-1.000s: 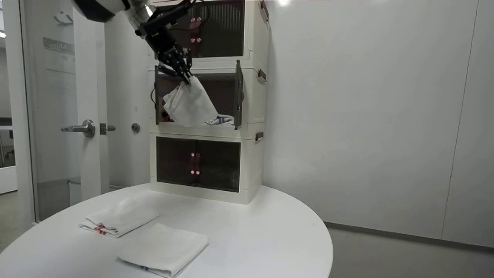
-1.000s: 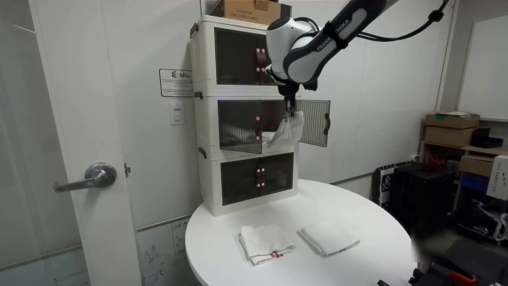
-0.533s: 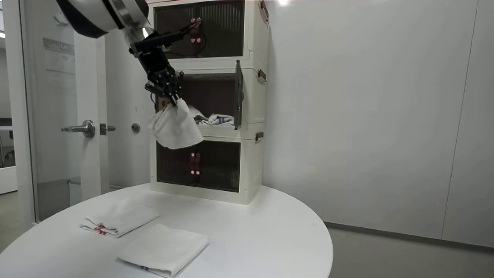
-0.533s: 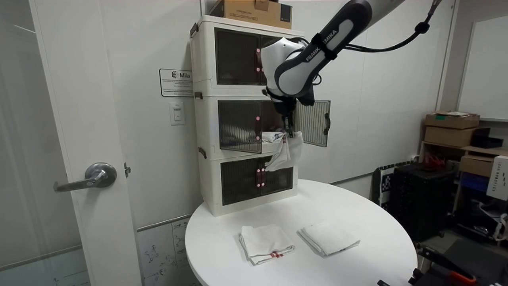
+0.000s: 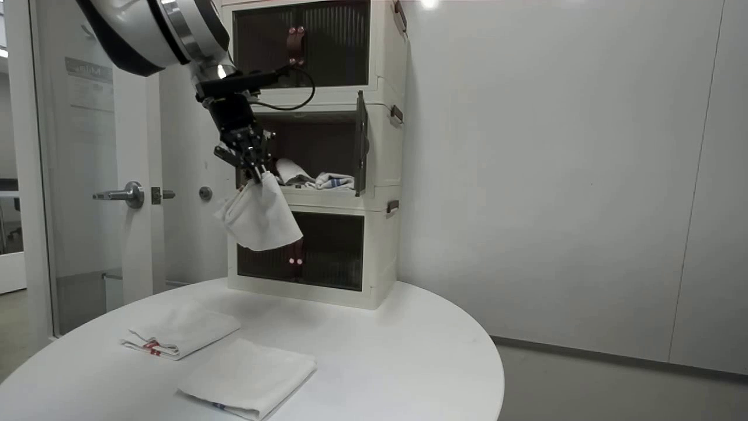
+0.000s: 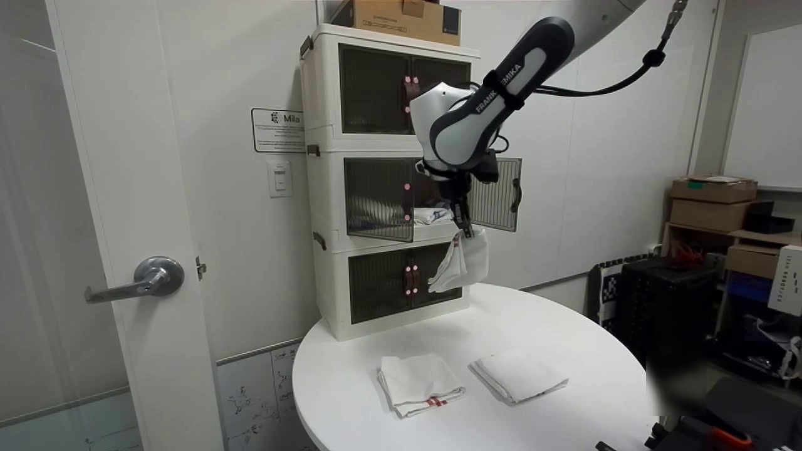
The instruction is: Remove the towel from the middle drawer
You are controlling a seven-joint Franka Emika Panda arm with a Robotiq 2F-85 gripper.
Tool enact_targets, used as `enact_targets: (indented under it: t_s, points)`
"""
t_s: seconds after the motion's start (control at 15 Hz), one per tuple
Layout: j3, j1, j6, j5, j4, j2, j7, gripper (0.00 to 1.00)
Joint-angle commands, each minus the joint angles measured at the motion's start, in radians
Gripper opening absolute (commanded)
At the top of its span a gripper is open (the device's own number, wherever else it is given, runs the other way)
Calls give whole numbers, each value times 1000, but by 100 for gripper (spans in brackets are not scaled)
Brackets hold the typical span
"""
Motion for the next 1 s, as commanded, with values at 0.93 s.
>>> enact_targets:
  t_s: [0.93]
  points:
    - [-95,-84,319,-138,-234,-6,-15,5]
